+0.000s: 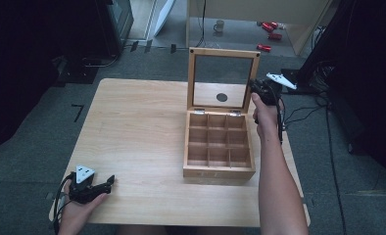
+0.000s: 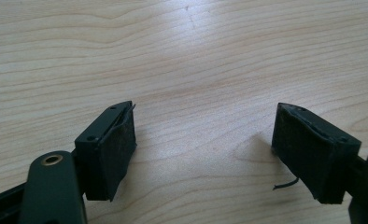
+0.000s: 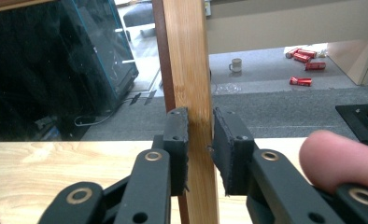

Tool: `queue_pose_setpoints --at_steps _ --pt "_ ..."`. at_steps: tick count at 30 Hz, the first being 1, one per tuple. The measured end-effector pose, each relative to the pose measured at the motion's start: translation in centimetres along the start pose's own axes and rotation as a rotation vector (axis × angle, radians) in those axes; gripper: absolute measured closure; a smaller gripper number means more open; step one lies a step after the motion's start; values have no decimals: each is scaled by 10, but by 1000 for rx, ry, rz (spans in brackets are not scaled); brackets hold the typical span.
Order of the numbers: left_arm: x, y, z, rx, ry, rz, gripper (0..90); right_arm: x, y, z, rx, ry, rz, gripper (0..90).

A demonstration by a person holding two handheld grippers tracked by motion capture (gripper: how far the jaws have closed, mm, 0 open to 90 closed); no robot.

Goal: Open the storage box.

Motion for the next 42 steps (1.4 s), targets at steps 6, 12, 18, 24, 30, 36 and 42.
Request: queue_pose_setpoints --at_steps 6,12,18,24,30,36,42 --pt "0 0 0 1 2 -1 222 -2 -7 9 43 -3 -33 425" --pt "-1 0 0 1 2 -6 222 -1 -30 26 116 -79 -97 168" --pt "-1 0 0 0 2 -7 226 -6 -61 47 144 -103 -99 103" --pt "-1 0 0 1 2 -8 226 -8 -96 65 154 -145 -125 98" --pt "-1 0 0 2 6 -11 226 -11 -125 87 166 -160 -108 96" --pt "-1 0 0 3 7 -12 226 -22 -146 116 182 -154 -81 95" --pt "-1 0 0 3 9 -14 227 -35 -164 139 190 -132 -79 96"
Point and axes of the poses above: each handheld gripper's, and its own axes: y roughly forward along the jaws, z roughly out of its underside, x roughly to its left, the point moved 2 cm from there along y, roughly forward along the jaws, and after that the axes turned 4 degrees about x, right-handed, at the moved point
